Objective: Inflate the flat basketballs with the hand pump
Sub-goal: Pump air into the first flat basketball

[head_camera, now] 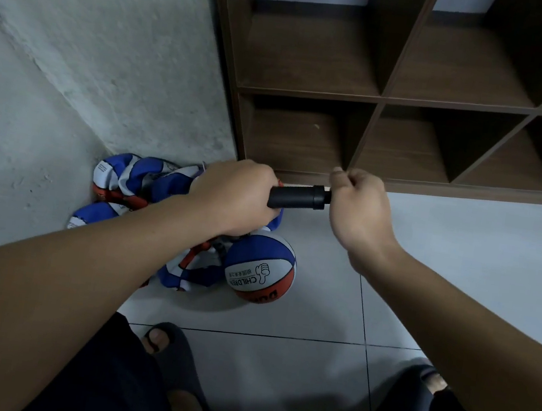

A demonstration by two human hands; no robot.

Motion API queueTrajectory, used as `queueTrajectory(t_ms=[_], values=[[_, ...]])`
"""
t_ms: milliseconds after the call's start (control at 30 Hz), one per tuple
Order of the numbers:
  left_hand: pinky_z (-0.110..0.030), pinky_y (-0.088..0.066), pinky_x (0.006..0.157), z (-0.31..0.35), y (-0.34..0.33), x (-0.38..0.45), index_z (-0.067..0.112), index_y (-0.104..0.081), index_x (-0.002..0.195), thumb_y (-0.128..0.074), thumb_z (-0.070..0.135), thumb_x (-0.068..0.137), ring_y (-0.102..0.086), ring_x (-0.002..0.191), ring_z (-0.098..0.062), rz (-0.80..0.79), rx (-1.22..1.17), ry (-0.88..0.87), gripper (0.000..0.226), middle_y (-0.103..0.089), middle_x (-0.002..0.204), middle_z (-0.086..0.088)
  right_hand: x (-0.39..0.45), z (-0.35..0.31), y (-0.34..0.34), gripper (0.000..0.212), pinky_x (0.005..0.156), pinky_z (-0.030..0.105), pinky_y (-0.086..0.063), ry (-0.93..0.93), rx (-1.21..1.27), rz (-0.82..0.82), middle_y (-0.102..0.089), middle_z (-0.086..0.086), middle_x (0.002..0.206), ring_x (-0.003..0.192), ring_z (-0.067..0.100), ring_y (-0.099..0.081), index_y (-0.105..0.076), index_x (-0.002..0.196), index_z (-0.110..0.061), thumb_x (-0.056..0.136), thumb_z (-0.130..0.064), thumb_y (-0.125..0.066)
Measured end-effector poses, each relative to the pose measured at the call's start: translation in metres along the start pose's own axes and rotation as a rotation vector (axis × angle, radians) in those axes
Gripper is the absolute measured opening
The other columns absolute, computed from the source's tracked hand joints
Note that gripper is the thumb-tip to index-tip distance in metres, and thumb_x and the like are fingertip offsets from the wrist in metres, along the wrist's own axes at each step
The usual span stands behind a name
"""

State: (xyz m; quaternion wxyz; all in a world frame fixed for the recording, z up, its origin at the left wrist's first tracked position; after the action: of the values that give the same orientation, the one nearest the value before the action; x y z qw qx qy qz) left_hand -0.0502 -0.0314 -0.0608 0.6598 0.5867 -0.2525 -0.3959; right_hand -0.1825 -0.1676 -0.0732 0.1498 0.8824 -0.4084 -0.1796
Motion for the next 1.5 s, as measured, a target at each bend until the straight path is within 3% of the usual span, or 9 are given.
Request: queueTrajectory(t_ms=[133,267,400,533,700,833,1067,1300,1500], values=[[-0.038,-0.059,0.061,-0.002,-0.008,0.001,0.030,-0.057,0.073,-0.071,0.041,0.093,-0.065,0.061,-0.020,-0.049,0.007,0.002,0.027,-0.065,0.068,0.004,0.004,0.011,-0.013,0.031,0.059,0.038,-0.043,-0.070,0.018,-0.124,-0.050,0.002,0.069,0.061,0.021,-0.046,-0.067,0.100,-0.016,0.110,-0.040,-0.051],[-0.037,-0.057,0.062,-0.006,-0.007,0.003,0.029,-0.061,0.073,-0.068,0.041,0.096,-0.066,0.061,-0.019,-0.076,-0.029,-0.025,0.027,-0.067,0.068,0.003,0.011,0.012,-0.009,0.033,0.057,0.037,-0.037,-0.071,0.039,-0.154,-0.046,-0.002,0.063,0.056,0.019,-0.041,-0.066,0.087,-0.016,0.107,-0.040,-0.056],[-0.032,-0.051,0.057,-0.027,-0.002,0.007,0.026,-0.064,0.074,-0.067,0.050,0.099,-0.065,0.059,-0.016,-0.075,-0.042,0.014,0.035,-0.065,0.063,0.002,0.033,0.015,0.027,0.023,0.044,0.026,-0.030,-0.153,0.100,-0.008,-0.044,-0.001,0.059,0.052,0.020,-0.037,-0.065,0.081,-0.013,0.100,-0.025,-0.063],[-0.029,-0.041,0.055,-0.047,0.000,0.011,0.029,-0.066,0.080,-0.067,0.047,0.098,-0.061,0.061,-0.014,-0.025,0.025,0.048,0.025,-0.063,0.067,0.005,0.048,0.029,0.053,0.005,0.046,0.029,-0.021,-0.279,0.177,0.134,-0.032,0.004,0.068,0.061,0.023,-0.024,-0.049,0.083,-0.014,0.086,-0.010,-0.048],[-0.031,-0.047,0.056,-0.029,-0.003,0.010,0.029,-0.061,0.073,-0.068,0.044,0.097,-0.060,0.059,-0.018,0.066,0.128,0.012,0.029,-0.062,0.066,0.004,0.021,0.026,0.028,0.027,0.054,0.035,-0.026,-0.209,0.100,0.136,-0.032,-0.002,0.064,0.061,0.024,-0.027,-0.043,0.070,-0.015,0.096,-0.015,-0.048],[-0.031,-0.044,0.056,-0.014,-0.003,0.006,0.031,-0.052,0.070,-0.069,0.047,0.095,-0.058,0.059,-0.018,0.070,0.148,-0.024,0.035,-0.060,0.066,0.006,0.008,0.027,0.006,0.025,0.057,0.036,-0.036,-0.190,0.101,0.038,-0.047,0.003,0.071,0.063,0.022,-0.041,-0.066,0.096,-0.013,0.108,-0.026,-0.049],[-0.032,-0.045,0.058,0.000,-0.009,0.003,0.034,-0.052,0.077,-0.072,0.042,0.092,-0.056,0.060,-0.016,0.034,0.137,-0.040,0.026,-0.057,0.068,0.007,-0.001,0.027,-0.018,0.028,0.062,0.040,-0.044,-0.169,0.085,-0.083,-0.053,0.006,0.073,0.065,0.022,-0.048,-0.064,0.098,-0.015,0.112,-0.034,-0.048],[-0.033,-0.053,0.059,-0.009,-0.014,0.008,0.031,-0.054,0.070,-0.070,0.047,0.096,-0.061,0.058,-0.017,-0.013,0.040,-0.024,0.034,-0.062,0.066,0.006,0.018,0.026,-0.005,0.026,0.056,0.034,-0.038,-0.137,0.072,-0.068,-0.050,-0.005,0.062,0.059,0.019,-0.045,-0.070,0.091,-0.017,0.105,-0.036,-0.060],[-0.029,-0.043,0.055,-0.049,-0.007,0.013,0.026,-0.067,0.078,-0.069,0.046,0.096,-0.064,0.060,-0.017,-0.038,0.041,0.068,0.027,-0.065,0.067,0.003,0.046,0.031,0.047,0.018,0.051,0.033,-0.023,-0.213,0.169,0.075,-0.033,0.006,0.072,0.064,0.023,-0.027,-0.050,0.083,-0.014,0.094,-0.023,-0.059]])
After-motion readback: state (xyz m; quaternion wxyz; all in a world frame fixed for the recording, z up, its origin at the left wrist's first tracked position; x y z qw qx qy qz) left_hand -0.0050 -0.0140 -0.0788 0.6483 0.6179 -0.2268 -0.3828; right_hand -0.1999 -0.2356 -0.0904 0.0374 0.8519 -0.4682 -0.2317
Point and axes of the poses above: each hand's wrist, its own x-axis towards the middle knuckle, its own y-axis out of the back of the hand, z = x × y, the point moved 7 cm from there along x, towards the middle knuckle
